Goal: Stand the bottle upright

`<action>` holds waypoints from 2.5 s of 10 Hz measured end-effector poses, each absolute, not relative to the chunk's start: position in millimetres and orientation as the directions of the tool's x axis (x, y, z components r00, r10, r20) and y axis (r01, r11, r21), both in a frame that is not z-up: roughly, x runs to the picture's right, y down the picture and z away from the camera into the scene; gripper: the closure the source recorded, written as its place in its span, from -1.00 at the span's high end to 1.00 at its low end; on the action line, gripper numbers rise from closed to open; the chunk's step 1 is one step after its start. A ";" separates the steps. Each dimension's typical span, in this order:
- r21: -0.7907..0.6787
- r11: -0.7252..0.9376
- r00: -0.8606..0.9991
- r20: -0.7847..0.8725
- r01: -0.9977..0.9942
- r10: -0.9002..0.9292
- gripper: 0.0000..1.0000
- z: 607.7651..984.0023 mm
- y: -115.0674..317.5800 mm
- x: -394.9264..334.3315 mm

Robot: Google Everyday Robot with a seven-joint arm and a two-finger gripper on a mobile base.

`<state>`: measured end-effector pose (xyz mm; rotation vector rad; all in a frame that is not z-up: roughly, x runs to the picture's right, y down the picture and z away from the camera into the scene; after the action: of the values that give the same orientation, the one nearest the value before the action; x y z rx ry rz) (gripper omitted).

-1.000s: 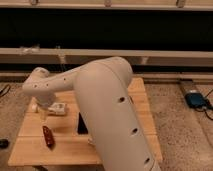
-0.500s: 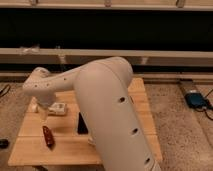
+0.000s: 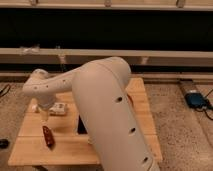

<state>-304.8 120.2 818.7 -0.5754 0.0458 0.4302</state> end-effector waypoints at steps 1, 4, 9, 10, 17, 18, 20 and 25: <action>-0.515 0.760 0.916 -0.161 -0.396 0.368 0.60 823.0 119.6 -303.1; -0.519 0.773 0.928 -0.137 -0.365 0.345 0.60 838.2 110.5 -304.0; -0.562 0.784 0.959 -0.060 -0.262 0.277 0.60 866.7 104.8 -328.1; -0.569 0.787 0.966 -0.056 -0.240 0.253 0.60 870.1 106.3 -332.7; -0.589 0.799 0.989 -0.016 -0.125 0.144 0.60 880.7 103.3 -368.9; -0.589 0.799 0.990 -0.017 -0.123 0.140 0.60 881.5 102.3 -370.1; -0.592 0.797 0.991 -0.024 -0.122 0.133 0.60 884.7 102.7 -369.8; -0.559 0.824 0.994 -0.092 -0.097 0.055 0.60 889.7 100.4 -357.7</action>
<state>-357.7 100.4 889.7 -0.5977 0.0727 0.0809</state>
